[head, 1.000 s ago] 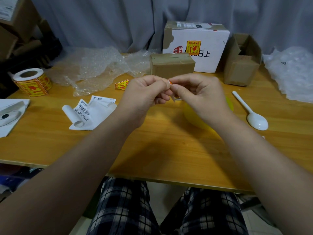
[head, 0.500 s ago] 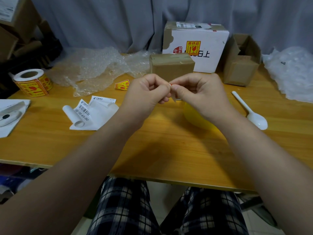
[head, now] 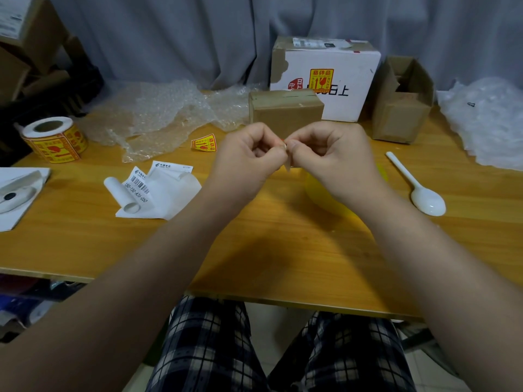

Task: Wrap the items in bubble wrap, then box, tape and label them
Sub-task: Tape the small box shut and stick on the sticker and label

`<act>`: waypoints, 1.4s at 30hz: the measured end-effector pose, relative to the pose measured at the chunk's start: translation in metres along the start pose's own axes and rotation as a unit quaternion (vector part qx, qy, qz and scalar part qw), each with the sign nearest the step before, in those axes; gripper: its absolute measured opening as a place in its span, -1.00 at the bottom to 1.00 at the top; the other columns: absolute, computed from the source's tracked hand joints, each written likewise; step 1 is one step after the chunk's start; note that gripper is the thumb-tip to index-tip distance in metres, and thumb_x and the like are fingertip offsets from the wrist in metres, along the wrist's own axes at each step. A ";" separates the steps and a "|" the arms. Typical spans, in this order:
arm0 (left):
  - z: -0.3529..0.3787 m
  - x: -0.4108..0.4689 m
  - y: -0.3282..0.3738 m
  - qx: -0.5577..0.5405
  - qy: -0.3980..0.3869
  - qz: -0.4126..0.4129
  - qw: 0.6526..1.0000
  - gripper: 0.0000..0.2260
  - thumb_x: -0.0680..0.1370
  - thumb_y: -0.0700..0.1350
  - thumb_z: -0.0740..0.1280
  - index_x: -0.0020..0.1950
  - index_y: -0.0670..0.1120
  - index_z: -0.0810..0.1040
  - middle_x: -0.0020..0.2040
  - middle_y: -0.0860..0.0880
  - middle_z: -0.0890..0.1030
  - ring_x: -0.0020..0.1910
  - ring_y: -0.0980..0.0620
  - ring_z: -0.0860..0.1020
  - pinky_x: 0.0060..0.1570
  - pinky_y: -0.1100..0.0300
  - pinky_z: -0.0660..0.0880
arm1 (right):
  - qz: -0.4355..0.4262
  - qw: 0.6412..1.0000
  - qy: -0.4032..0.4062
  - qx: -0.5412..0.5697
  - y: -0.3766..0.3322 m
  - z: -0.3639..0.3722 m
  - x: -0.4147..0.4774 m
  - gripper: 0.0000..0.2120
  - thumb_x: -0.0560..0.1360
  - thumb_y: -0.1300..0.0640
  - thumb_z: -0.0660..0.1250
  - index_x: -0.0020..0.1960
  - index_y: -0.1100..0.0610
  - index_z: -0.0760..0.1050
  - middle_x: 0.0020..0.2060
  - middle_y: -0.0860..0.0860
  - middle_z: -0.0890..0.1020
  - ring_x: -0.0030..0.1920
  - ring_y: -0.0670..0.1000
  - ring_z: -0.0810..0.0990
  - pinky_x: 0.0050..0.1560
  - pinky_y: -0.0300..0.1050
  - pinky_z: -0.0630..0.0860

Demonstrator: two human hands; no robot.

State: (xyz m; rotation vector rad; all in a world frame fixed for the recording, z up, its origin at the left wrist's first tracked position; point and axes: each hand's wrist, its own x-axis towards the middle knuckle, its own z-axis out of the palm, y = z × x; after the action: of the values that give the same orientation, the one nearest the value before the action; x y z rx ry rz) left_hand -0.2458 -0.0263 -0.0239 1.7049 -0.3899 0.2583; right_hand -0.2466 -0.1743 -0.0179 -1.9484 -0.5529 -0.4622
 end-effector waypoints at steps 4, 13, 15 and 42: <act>-0.002 0.001 0.000 -0.008 -0.002 0.003 1.000 -0.88 0.44 -0.27 0.32 -0.28 -0.10 0.52 -0.36 -0.06 0.58 -0.30 -0.08 0.43 -0.23 0.04 0.40 | 0.027 0.996 -0.013 0.084 -0.001 -0.001 -0.002 -0.91 0.52 0.33 0.33 -0.06 0.27 0.62 -0.27 0.14 0.67 -0.23 -0.01 0.66 -0.15 -0.13 0.63; -0.001 0.001 0.000 0.000 -0.005 0.010 1.000 -0.97 0.39 -0.21 0.31 -0.27 -0.11 0.52 -0.34 -0.09 0.57 -0.30 -0.05 0.45 -0.23 0.06 0.42 | 0.070 0.991 0.007 0.109 -0.006 0.001 -0.002 -0.95 0.49 0.35 0.36 -0.12 0.27 0.60 -0.31 0.07 0.67 -0.27 -0.05 0.66 -0.17 -0.21 0.62; 0.000 0.001 0.000 -0.003 -0.007 0.017 1.000 -0.96 0.38 -0.22 0.31 -0.26 -0.11 0.51 -0.33 -0.07 0.56 -0.30 -0.04 0.46 -0.24 0.09 0.42 | 0.091 0.988 0.014 0.126 -0.007 0.003 -0.001 -0.94 0.49 0.36 0.36 -0.15 0.28 0.59 -0.38 0.01 0.65 -0.32 -0.10 0.65 -0.23 -0.27 0.58; -0.009 0.004 -0.004 -0.026 -0.054 -0.048 0.997 -0.87 0.60 -0.23 0.23 -0.14 -0.13 0.48 -0.25 0.00 0.58 -0.28 0.20 0.55 -0.15 0.32 0.50 | 0.220 0.933 -0.024 0.283 -0.003 0.003 0.007 -0.84 0.54 0.17 0.30 -0.09 0.21 0.63 -0.25 0.09 0.66 -0.21 -0.02 0.64 -0.10 -0.18 0.56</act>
State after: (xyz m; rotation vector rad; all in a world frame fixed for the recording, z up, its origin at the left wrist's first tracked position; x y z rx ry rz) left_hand -0.2403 -0.0171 -0.0248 1.6864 -0.3893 0.0853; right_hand -0.2423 -0.1691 -0.0136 -1.4614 -0.2257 0.0380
